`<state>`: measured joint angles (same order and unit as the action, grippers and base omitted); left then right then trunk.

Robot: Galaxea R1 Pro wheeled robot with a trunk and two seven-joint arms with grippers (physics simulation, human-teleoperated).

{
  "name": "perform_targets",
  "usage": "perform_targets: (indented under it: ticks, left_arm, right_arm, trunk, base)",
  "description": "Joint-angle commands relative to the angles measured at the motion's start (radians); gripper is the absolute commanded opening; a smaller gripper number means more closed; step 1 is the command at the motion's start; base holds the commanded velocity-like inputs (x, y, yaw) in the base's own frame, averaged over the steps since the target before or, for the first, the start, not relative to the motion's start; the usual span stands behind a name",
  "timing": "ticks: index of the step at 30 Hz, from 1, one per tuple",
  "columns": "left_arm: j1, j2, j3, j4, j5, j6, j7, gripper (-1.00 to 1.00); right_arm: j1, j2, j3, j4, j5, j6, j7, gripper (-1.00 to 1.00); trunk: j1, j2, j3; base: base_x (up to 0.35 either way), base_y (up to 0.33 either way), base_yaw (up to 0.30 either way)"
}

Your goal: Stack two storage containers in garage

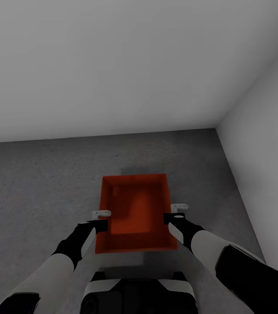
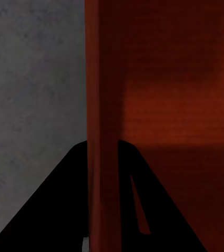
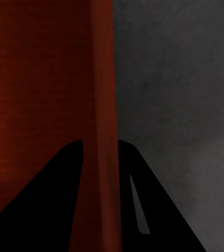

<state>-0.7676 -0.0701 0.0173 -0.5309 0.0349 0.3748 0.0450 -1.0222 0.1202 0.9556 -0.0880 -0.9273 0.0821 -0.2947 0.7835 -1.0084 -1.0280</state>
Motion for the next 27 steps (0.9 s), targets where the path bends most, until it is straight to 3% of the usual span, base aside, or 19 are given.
perform_targets:
  ticks: [1,27]
  left_arm:
    - [0.001,0.001,-0.008,0.014,0.011,0.006,0.010,-1.00]
    - [0.001,0.001,-0.008,0.014,0.011,0.006,0.010,-1.00]
  right_arm:
    - [-0.001,-0.010,-0.024,-0.006,0.014,0.007,-0.004,-1.00]
    - [-0.001,-0.010,-0.024,-0.006,0.014,0.007,-0.004,-1.00]
  trunk:
    - [0.004,-0.008,-0.004]
    - [0.100,-0.183,-0.082]
  base:
    - [0.000,0.000,0.000]
    - [0.000,0.000,0.000]
